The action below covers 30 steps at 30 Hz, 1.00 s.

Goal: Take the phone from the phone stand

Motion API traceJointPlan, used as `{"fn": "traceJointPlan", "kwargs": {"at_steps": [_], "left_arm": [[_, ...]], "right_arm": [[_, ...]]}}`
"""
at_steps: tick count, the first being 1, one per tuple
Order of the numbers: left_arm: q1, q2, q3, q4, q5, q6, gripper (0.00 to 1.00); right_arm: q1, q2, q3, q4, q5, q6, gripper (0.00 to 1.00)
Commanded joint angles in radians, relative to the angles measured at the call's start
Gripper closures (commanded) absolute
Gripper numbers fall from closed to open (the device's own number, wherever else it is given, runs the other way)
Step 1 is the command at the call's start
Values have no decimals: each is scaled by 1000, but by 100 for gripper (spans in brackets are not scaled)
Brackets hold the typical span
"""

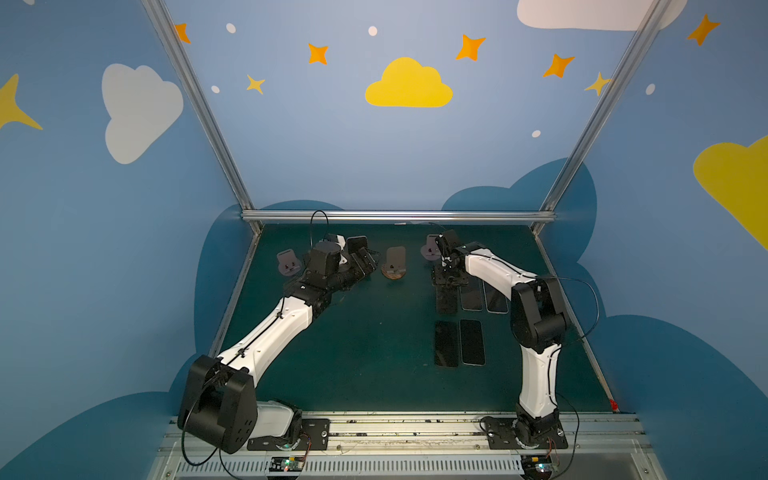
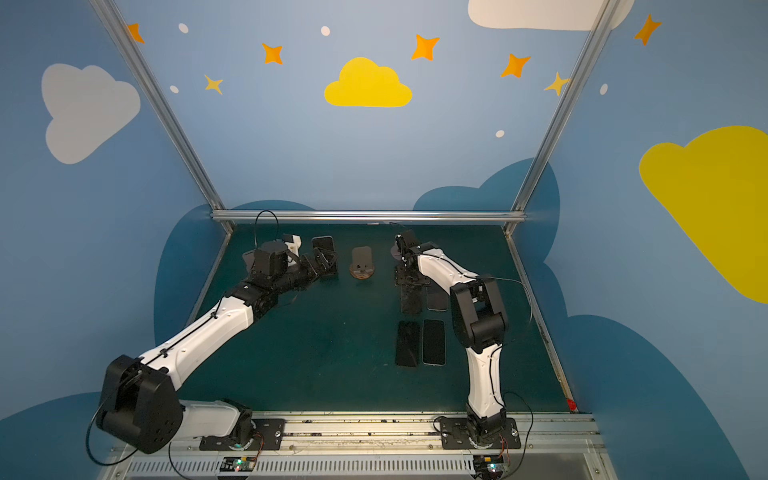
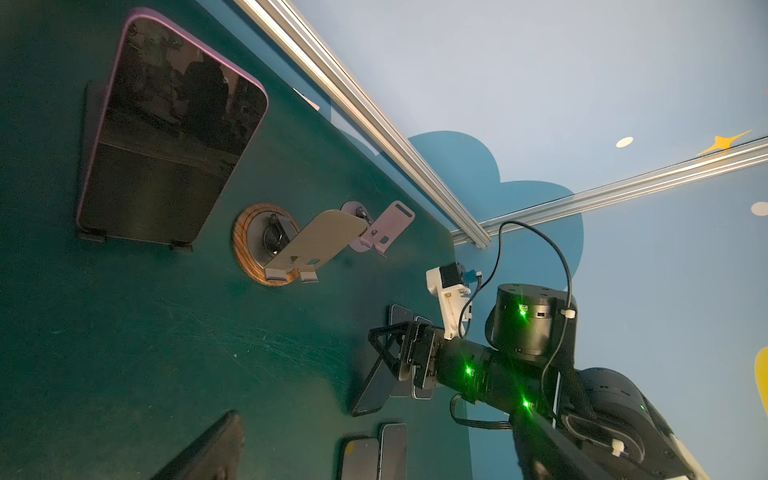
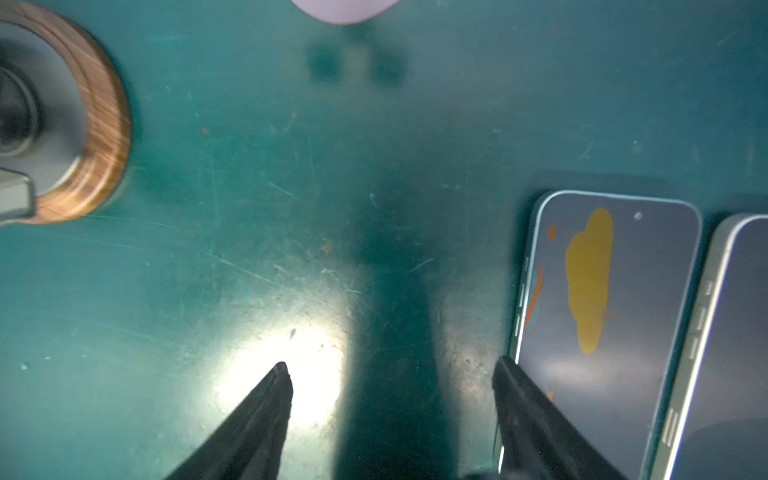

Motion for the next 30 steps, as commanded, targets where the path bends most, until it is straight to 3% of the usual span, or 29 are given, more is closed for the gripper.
{"fn": "traceJointPlan", "kwargs": {"at_steps": [1,21,30], "left_arm": [[4,11,3,-1,3,14,0],[7,-3,1,6,10,8,0],[12,-12,3,11,24,3,0]], "right_arm": [[-5,8,27,-27,-18,17,33],[-5,116,114,-64,-2,25,32],[-14,217,282,-242,-59,-40,33]]}}
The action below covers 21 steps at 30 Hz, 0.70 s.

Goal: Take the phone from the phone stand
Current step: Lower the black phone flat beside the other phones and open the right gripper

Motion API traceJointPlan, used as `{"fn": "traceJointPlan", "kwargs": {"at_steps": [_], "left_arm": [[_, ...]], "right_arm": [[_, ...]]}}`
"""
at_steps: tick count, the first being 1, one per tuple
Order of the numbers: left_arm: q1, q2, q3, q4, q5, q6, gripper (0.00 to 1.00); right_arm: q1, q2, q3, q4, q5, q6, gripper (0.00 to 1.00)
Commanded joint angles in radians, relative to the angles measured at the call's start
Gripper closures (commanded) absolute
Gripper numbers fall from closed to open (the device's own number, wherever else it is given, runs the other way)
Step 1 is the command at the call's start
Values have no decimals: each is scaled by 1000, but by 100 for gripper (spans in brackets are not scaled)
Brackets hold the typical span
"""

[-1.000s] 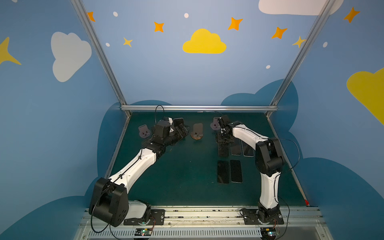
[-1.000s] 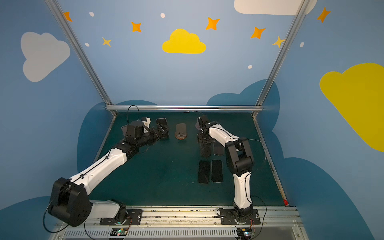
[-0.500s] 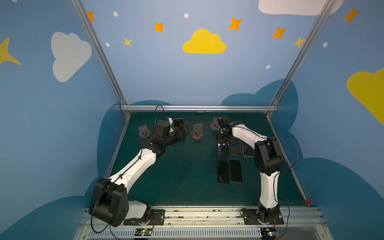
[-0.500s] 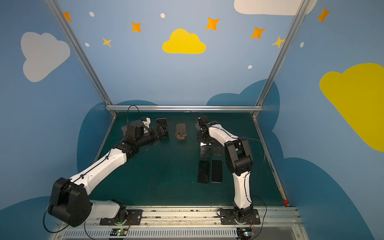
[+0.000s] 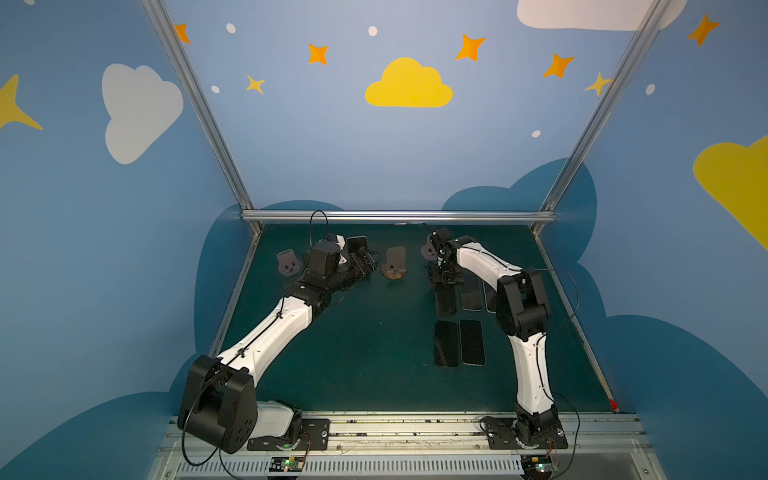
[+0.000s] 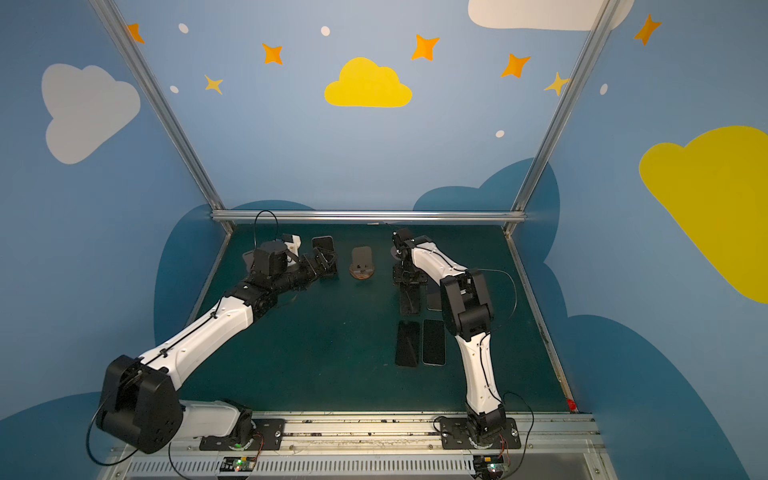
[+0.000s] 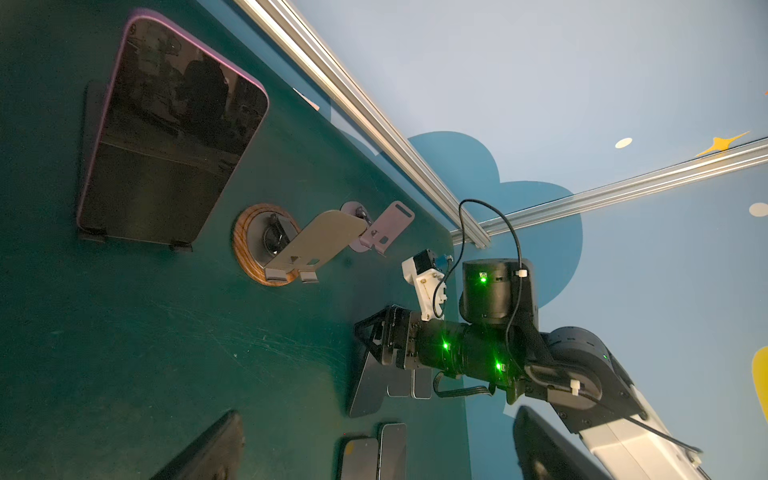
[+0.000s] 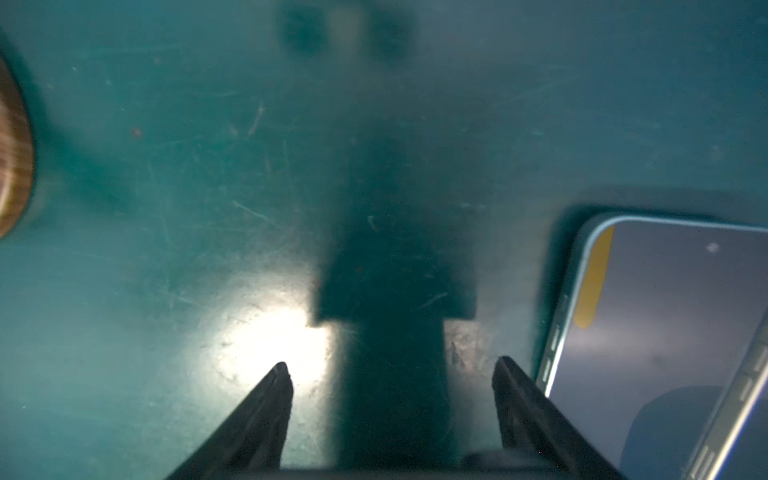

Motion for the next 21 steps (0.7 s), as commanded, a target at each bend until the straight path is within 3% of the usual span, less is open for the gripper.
{"fn": "traceJointPlan", "kwargs": {"at_steps": [1,6,21], "left_arm": [[7,-14,2,10,12,4,0],[6,-21,-1,11,13,1,0],[-3,-37,0,-3,-16,24,0]], "right_arm": [[-8,51,81,-97,-29,-13,34],[-4,154,245,-238,-45,15,34],[-4,196,251,-281,-14,25,29]]}}
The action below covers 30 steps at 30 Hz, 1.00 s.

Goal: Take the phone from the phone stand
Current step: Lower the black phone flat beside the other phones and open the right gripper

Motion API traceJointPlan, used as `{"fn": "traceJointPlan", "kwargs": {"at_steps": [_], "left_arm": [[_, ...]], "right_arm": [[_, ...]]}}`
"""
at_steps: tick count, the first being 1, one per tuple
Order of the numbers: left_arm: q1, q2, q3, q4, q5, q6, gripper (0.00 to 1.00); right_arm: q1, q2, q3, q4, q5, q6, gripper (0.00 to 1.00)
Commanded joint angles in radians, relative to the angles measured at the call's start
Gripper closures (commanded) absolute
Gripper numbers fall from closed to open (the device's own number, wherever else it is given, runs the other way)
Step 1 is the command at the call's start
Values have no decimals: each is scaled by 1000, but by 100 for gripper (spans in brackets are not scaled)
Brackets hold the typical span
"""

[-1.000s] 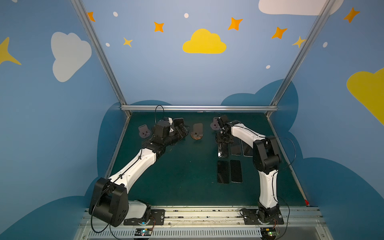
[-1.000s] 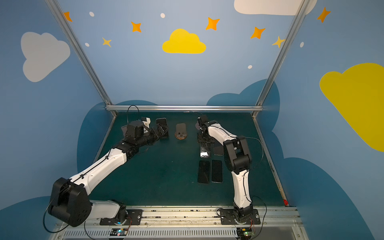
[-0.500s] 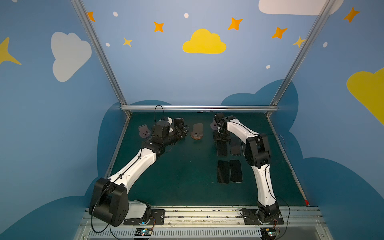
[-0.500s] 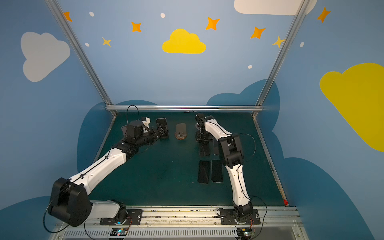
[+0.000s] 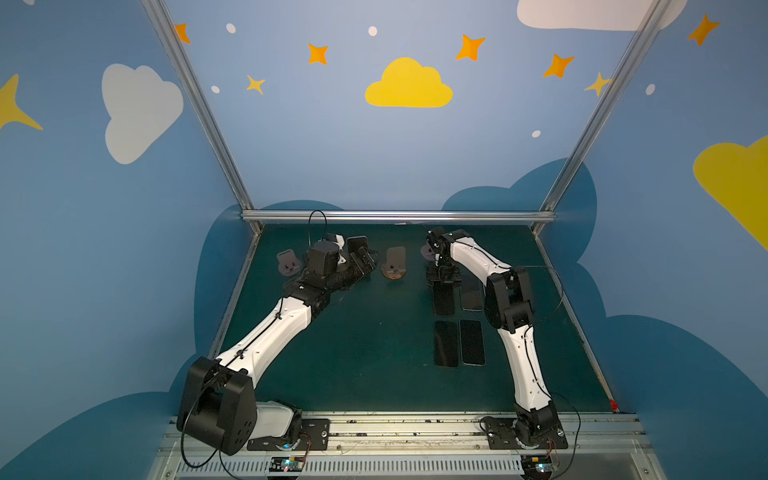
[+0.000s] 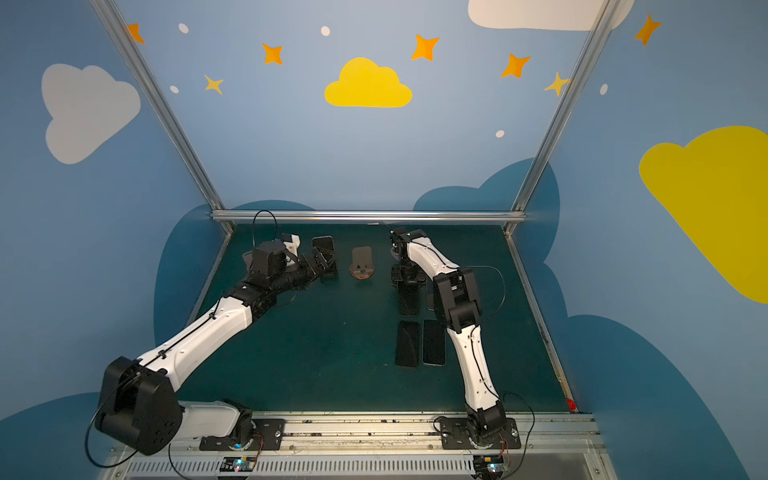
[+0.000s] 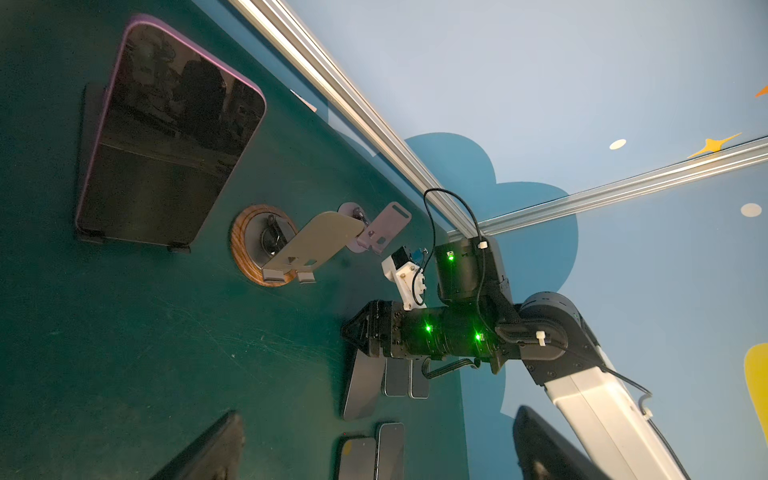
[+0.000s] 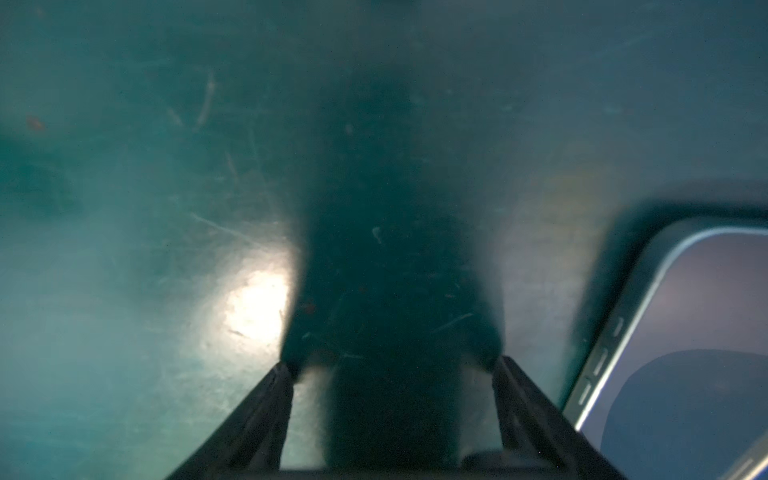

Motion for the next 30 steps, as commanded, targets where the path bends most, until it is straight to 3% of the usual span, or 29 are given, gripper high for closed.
{"fn": "traceJointPlan", "kwargs": {"at_steps": [1,10,30], "left_arm": [[-3,-22,2,-2,-11,19,0],[-11,-21,6,-5,-2,17,0],[-24,1,6,-8,-11,30,0]], "right_arm": [[1,27,0,-58,40,6,28],[2,20,-46,-55,117,20,23],[-6,-29,-22,-16,101,33,21]]}}
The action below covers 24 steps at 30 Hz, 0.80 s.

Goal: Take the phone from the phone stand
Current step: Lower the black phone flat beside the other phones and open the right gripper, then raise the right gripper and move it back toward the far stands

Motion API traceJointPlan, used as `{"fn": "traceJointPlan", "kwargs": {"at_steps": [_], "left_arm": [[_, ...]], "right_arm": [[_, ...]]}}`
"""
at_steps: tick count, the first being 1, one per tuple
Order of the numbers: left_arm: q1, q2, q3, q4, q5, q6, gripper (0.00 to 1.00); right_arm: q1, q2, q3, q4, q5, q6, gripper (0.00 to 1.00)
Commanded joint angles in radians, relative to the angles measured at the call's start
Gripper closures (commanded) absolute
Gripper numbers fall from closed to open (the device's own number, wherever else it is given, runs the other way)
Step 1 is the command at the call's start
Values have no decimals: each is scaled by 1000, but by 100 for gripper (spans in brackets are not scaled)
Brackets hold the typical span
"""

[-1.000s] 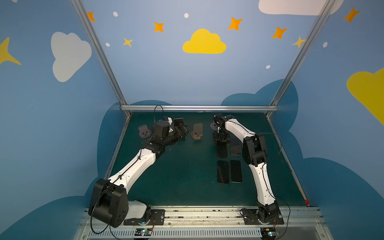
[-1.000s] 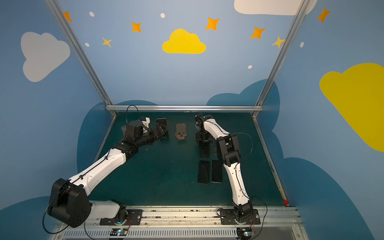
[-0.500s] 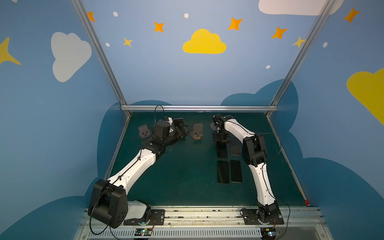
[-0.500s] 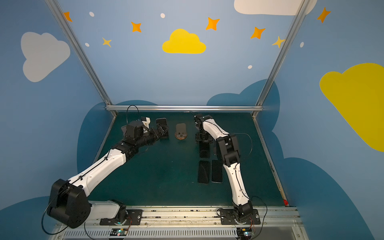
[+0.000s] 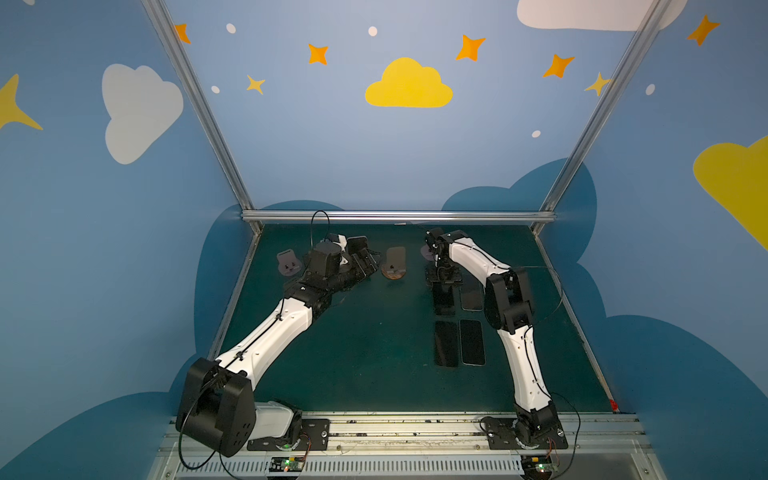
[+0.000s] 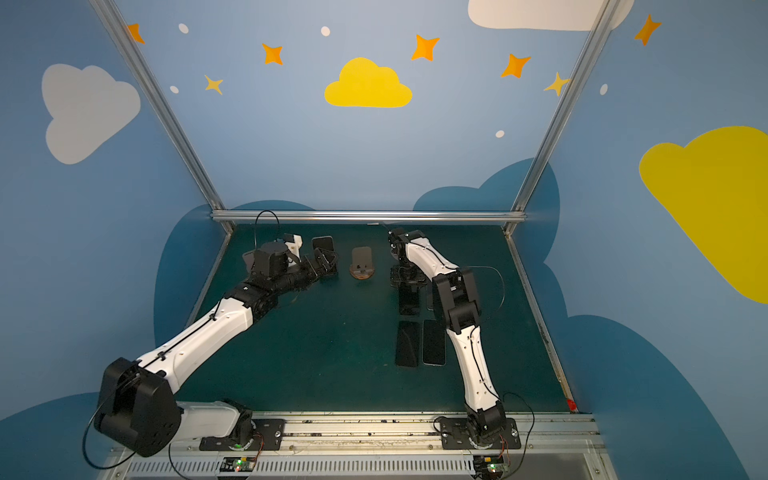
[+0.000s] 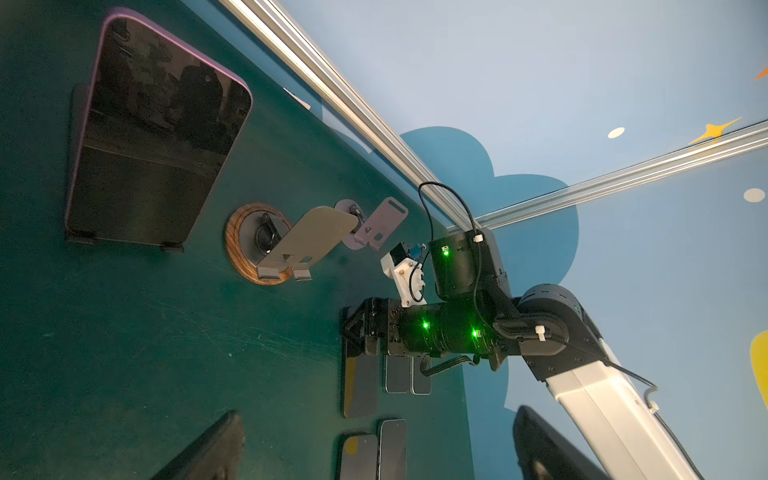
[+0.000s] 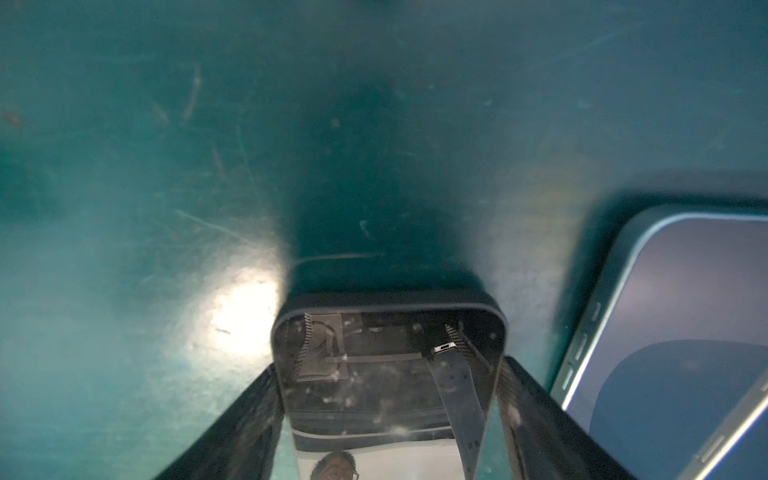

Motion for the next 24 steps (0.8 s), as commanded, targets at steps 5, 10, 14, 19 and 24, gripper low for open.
{"fn": "traceJointPlan", "kwargs": {"at_steps": [5,10,14,19,24], "left_arm": [[-2,10,11,-8,1,17,0],[4,-2,16,-23,-17,33,0],[7,-24,15,-31,-39,44,0],[27,-33,21,-54,-59,40,0],[50,-32,26,-72,-68,31,0]], "right_arm": [[-10,-79,-19,-20,66,23,20],[-3,-156,-22,-21,74,18,17],[10,-215,-22,-17,88,23,16],[39,-284,-22,-13,99,32,17],[98,-382,-79,31,116,40,19]]}}
